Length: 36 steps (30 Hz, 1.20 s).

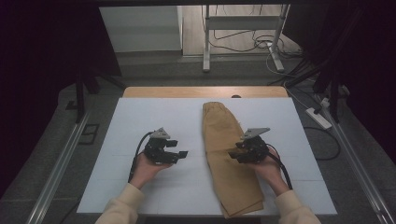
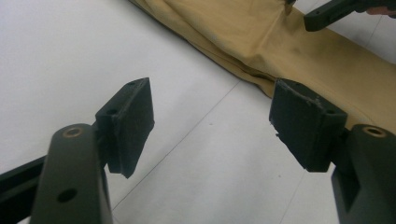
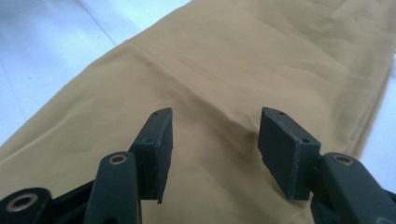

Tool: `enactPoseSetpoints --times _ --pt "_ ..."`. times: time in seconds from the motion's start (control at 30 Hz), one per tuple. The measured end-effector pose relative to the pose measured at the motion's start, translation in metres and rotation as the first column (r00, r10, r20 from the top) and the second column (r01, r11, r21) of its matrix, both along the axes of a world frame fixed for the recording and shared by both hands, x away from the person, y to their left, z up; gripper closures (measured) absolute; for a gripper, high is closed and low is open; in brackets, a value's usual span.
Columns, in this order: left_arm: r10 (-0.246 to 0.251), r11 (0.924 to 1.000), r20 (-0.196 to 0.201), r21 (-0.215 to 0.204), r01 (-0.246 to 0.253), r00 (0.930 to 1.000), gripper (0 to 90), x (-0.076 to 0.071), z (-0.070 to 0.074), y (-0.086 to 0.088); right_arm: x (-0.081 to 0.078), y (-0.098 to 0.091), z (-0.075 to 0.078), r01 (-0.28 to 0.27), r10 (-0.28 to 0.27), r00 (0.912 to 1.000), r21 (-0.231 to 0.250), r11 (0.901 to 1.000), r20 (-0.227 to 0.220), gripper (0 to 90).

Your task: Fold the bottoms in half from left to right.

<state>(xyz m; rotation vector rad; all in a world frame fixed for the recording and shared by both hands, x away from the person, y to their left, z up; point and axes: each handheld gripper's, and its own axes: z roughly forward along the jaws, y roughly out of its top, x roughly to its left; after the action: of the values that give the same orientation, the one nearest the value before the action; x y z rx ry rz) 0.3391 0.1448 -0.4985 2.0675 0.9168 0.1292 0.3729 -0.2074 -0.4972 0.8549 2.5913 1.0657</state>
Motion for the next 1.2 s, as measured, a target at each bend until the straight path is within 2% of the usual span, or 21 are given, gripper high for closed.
enactPoseSetpoints --times 0.27,0.67,1.13,1.2 --pt "0.005 1.0000 -0.003 0.001 -0.005 1.0000 30.2 0.001 -0.001 0.002 -0.007 0.011 0.004 -0.042 0.042 0.9990 0.004 0.9991 -0.015 38.6" --pt "0.007 1.0000 0.000 0.003 -0.007 1.0000 30.1 0.000 -0.001 0.004 -0.026 0.040 0.005 -0.123 0.123 0.9918 -0.003 0.9923 -0.032 34.7" --pt "0.004 1.0000 0.000 0.008 -0.004 1.0000 30.0 0.000 0.000 0.003 -0.044 0.076 -0.006 -0.180 0.177 0.9827 -0.062 0.9816 -0.055 29.7" --pt "0.005 1.0000 0.000 0.008 -0.005 1.0000 30.0 0.000 0.000 0.003 -0.045 0.079 -0.009 -0.183 0.180 0.9826 -0.083 0.9795 -0.047 29.2"
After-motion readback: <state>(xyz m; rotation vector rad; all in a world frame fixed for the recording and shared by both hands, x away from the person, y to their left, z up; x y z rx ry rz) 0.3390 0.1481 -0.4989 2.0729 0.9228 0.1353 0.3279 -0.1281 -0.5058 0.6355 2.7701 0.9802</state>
